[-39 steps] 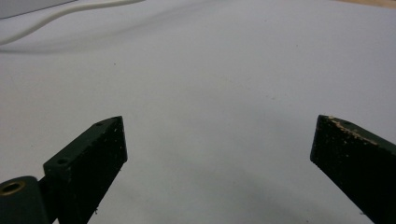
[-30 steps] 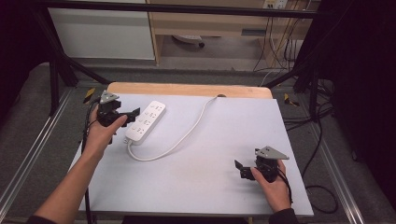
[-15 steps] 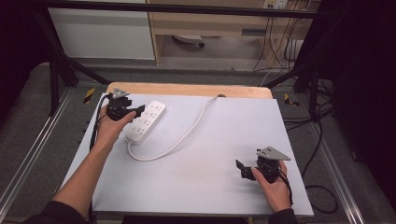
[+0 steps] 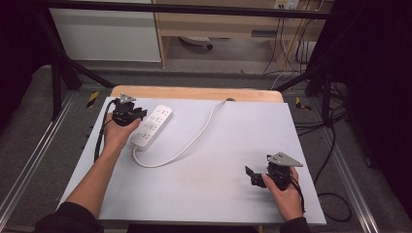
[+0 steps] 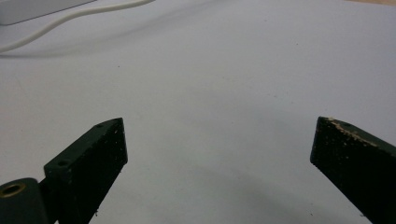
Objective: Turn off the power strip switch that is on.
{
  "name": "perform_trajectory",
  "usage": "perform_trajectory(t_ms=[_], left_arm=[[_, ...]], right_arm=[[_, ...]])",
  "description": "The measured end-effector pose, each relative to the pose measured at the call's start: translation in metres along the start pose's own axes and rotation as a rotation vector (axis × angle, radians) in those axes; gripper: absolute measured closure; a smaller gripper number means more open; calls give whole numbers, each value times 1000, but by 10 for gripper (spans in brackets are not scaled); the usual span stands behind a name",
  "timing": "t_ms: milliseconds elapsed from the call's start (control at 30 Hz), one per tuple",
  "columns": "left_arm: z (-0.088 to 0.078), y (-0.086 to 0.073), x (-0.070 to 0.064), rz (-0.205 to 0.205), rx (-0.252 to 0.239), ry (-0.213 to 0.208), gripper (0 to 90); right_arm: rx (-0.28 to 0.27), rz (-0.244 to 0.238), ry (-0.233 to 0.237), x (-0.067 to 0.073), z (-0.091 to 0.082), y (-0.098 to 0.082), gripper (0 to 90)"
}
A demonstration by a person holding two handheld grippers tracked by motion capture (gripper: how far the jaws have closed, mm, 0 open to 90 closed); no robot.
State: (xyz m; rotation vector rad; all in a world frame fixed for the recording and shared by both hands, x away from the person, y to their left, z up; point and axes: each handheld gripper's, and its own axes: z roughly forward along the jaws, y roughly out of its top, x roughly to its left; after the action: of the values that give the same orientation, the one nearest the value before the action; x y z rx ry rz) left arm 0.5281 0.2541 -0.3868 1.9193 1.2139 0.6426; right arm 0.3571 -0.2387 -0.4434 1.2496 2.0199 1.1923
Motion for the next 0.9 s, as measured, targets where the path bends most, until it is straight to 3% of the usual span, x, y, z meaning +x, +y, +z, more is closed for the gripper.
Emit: perform_trajectory(t_ms=[167, 333, 533, 633, 900], left_arm=[[6, -5, -4, 3, 38, -40, 807], [8, -9, -3, -20, 29, -46, 877], [9, -16, 0, -13, 45, -35, 900], [10, -20, 3, -33, 55, -47, 900], [9, -26, 3, -44, 38, -62, 900]], right_arm=[[-6, 2, 3, 0, -1, 1, 46], [-8, 5, 7, -1, -1, 1, 45], [0, 9, 6, -1, -1, 1, 47], [12, 12, -6, -2, 0, 0, 48], [-7, 15, 9, -2, 0, 1, 45]])
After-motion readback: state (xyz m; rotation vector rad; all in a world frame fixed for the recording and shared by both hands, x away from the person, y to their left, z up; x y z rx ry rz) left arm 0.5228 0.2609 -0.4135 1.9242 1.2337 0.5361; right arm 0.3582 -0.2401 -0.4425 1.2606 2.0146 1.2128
